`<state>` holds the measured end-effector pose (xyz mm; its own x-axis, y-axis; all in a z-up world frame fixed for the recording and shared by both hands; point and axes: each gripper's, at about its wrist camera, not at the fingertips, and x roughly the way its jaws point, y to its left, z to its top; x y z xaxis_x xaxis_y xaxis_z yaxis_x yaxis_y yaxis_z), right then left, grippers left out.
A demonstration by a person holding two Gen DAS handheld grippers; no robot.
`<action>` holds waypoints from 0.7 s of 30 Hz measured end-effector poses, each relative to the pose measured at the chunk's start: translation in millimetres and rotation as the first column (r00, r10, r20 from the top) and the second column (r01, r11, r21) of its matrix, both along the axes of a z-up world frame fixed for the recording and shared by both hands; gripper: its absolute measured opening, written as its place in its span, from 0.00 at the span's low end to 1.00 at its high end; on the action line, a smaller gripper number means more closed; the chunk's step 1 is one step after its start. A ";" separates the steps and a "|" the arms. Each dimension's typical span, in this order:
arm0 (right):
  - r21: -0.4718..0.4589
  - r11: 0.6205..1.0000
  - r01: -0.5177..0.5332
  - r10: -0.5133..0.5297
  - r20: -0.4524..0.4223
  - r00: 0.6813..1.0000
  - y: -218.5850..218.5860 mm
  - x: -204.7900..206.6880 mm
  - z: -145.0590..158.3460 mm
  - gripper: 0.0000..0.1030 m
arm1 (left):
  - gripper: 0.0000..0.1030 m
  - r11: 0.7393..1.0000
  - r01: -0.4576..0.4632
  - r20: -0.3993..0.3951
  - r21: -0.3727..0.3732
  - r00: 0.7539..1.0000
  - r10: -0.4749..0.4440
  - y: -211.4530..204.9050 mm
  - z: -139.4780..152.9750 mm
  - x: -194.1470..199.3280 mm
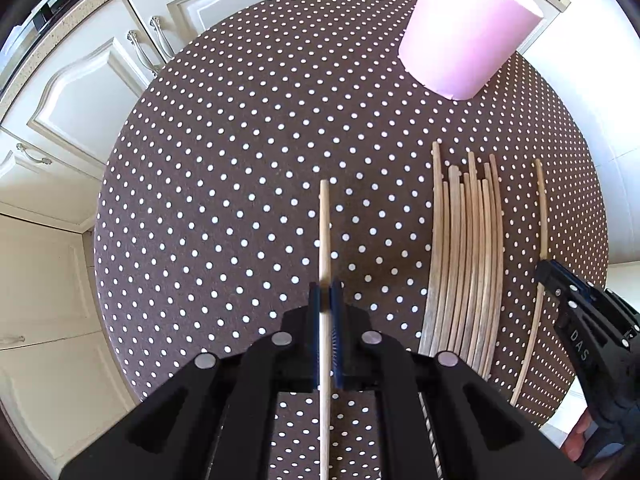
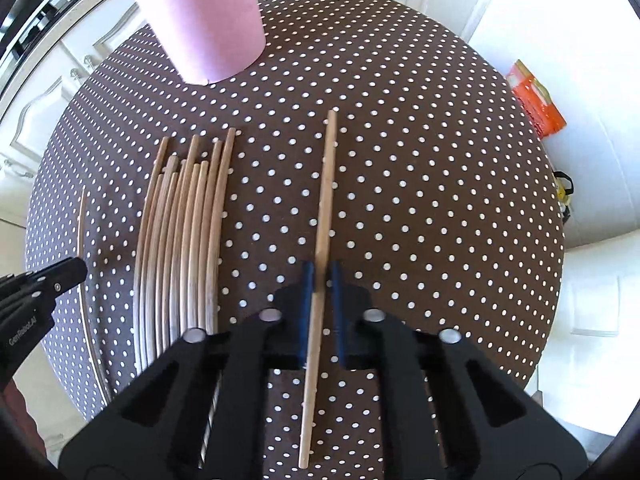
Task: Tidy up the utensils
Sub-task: 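Close the right gripper on one chopstick while the left gripper grasps another chopstick, then lift the held chopsticks with both grippers and carry them over the pink cup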
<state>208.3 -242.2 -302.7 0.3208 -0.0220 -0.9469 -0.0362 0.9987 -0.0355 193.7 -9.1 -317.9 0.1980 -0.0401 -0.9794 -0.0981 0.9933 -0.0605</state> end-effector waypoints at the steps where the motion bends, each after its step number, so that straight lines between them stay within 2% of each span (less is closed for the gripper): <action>1: 0.032 0.999 0.022 -0.021 -0.002 1.000 1.3 -2.9 -3.1 0.06 | 0.06 1.000 0.001 0.004 -0.003 1.000 -0.001 -1.0 1.0 0.0; 2: 0.059 0.998 0.037 -0.037 -0.004 0.999 9.4 -9.3 -1.8 0.06 | 0.06 1.000 0.003 0.008 -0.004 1.000 -0.003 -1.8 2.6 0.2; 4: 0.120 0.990 0.075 -0.074 -0.010 0.997 -1.4 -8.2 -2.4 0.06 | 0.06 1.000 0.008 0.024 -0.006 1.000 -0.007 -4.0 8.5 1.2; 9: 0.182 0.979 0.092 -0.102 0.042 0.994 -16.6 -10.3 13.4 0.06 | 0.06 1.000 0.016 0.068 -0.014 0.998 -0.015 -7.9 26.9 6.2; 15: 0.220 0.973 0.074 -0.112 0.162 0.980 -14.6 -14.3 58.1 0.06 | 0.06 0.999 0.019 0.137 -0.026 0.990 -0.015 -11.6 54.6 17.2; 21: 0.259 0.964 0.056 -0.131 0.285 0.950 -25.2 -0.5 107.0 0.06 | 0.06 0.999 0.009 0.234 -0.044 0.972 0.002 -11.3 94.4 31.6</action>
<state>207.9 -267.4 -195.7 0.5956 0.1542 -0.7883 0.0321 0.9760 0.2152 225.4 -20.4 -223.4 0.4214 -0.0833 -0.9030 -0.0725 0.9895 -0.1251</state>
